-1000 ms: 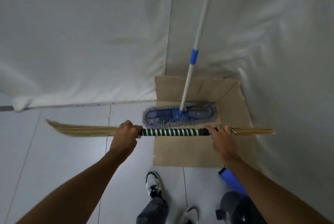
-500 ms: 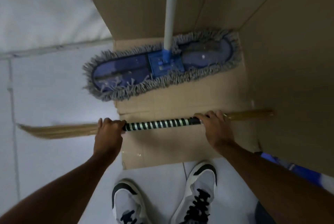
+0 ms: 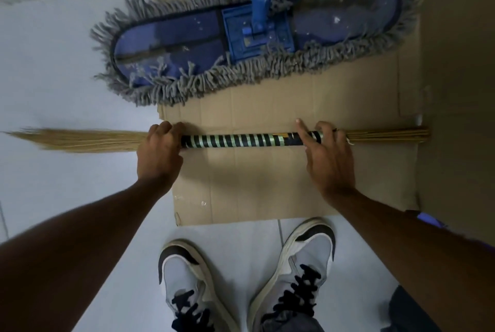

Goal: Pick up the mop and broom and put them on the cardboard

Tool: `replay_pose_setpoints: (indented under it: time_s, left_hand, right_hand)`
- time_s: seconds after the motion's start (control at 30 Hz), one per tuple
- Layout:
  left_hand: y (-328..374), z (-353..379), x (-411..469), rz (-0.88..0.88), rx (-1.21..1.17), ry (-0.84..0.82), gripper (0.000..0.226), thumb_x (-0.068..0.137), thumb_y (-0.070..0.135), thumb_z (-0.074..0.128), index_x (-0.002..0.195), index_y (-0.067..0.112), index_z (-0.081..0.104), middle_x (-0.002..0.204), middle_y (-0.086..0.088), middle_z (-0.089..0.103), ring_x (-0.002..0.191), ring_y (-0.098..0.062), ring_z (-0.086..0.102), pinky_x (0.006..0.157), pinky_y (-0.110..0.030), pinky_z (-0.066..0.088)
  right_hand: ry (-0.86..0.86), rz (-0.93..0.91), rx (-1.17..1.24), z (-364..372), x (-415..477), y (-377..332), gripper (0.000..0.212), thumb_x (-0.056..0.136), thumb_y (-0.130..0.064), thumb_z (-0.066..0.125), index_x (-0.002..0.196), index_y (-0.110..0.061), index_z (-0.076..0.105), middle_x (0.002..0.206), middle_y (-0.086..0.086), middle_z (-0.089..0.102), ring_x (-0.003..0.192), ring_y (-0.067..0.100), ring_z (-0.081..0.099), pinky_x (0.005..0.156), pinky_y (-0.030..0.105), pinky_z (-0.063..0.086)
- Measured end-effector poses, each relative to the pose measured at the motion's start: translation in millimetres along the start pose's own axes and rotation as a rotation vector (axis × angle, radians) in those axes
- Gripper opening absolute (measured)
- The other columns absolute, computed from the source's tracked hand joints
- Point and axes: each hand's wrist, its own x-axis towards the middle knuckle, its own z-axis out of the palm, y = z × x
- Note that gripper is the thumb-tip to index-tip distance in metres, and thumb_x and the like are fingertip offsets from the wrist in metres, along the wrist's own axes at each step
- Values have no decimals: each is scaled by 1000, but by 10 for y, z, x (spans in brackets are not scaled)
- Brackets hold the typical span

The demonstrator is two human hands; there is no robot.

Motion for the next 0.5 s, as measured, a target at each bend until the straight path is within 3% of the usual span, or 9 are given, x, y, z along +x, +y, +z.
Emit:
replay_pose_setpoints:
  time_s: [0.07, 0.13, 0.23, 0.33, 0.4, 0.5]
  left_hand:
    - [44, -44, 18, -27, -50, -21, 44, 77, -7, 67, 118, 8, 61, 99, -15, 63, 93, -33, 55, 61, -35, 40]
    - [69, -79, 7, -24, -81, -77, 45, 77, 2, 74, 120, 8, 61, 104, -14, 64, 99, -32, 54, 78, -42, 50]
    - [62, -257, -29, 44, 8, -171, 63, 78, 28, 77, 133, 12, 52, 130, -12, 59, 126, -30, 47, 112, -51, 36]
    - [227, -615, -163, 57, -58, -154, 71, 94, 45, 52, 153, 16, 25, 160, -12, 27, 148, -31, 22, 121, -50, 22]
    - [334, -999, -114, 68, -136, -83, 68, 100, 50, 34, 157, 19, 12, 166, -6, 7, 153, -25, 6, 124, -46, 12]
    - [476, -1918, -23, 106, -85, 75, 72, 99, 56, 24, 157, 20, 5, 166, -1, 0, 153, -18, -2, 125, -42, 6]
  right_hand:
    - [-15, 5, 9, -43, 2, -17, 71, 89, -14, 59, 149, -37, 29, 131, 13, 46, 102, 33, 48, 77, 45, 51]
    - [-59, -17, -2, -112, -25, -1, 76, 88, -18, 61, 151, -36, 23, 133, 16, 44, 104, 33, 48, 79, 45, 51]
    - [-103, -72, -41, -399, -36, 4, 86, 85, -36, 64, 154, -33, 13, 142, 18, 39, 110, 33, 49, 81, 45, 51]
    - [-89, -71, 15, -862, -145, -82, 83, 87, -46, 57, 154, -33, 11, 153, 17, 30, 117, 36, 48, 87, 46, 48]
    - [-72, -116, 85, -1279, -41, -150, 81, 89, -50, 52, 154, -34, 7, 162, 11, 17, 130, 35, 40, 96, 47, 43]
    - [56, -222, 127, -2255, 102, -338, 82, 88, -55, 47, 155, -34, 4, 166, 1, 2, 146, 30, 25, 103, 48, 39]
